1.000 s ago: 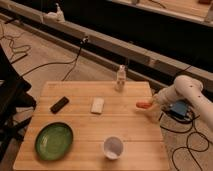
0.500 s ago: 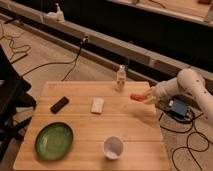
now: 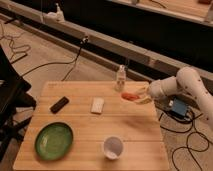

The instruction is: Place the pepper in the ceramic cup

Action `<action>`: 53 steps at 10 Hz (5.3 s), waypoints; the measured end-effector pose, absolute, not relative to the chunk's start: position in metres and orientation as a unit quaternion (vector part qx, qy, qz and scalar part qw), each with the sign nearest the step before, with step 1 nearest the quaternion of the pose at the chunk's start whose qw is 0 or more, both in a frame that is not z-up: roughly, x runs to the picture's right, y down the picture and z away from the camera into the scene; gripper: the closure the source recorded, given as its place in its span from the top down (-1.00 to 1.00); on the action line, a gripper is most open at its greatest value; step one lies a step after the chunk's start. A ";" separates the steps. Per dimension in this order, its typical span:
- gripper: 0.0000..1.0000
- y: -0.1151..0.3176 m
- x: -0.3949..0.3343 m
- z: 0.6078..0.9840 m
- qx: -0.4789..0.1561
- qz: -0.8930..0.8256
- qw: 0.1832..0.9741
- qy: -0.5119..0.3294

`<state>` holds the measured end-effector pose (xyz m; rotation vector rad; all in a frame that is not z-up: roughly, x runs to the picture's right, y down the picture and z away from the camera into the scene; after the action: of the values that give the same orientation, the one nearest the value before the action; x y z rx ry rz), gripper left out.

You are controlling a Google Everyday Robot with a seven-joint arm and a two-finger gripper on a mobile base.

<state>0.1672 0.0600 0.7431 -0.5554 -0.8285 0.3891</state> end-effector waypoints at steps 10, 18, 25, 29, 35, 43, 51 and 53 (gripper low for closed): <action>-1.00 0.075 0.139 0.718 -0.287 0.158 0.847 -0.419; -1.00 0.178 0.089 0.630 -0.390 0.123 0.765 -0.498; -1.00 0.240 0.067 0.612 -0.410 0.116 0.743 -0.516; -1.00 0.240 0.065 0.612 -0.410 0.114 0.743 -0.516; -1.00 0.246 0.043 0.610 -0.411 0.132 0.713 -0.552; 0.05 0.251 0.029 0.650 -0.378 0.131 0.723 -0.564; 0.60 0.245 0.055 0.654 -0.351 0.155 0.731 -0.565; 0.60 0.243 0.063 0.649 -0.343 0.157 0.734 -0.565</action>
<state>0.0634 0.2425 0.6486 -0.7549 -1.2422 0.3462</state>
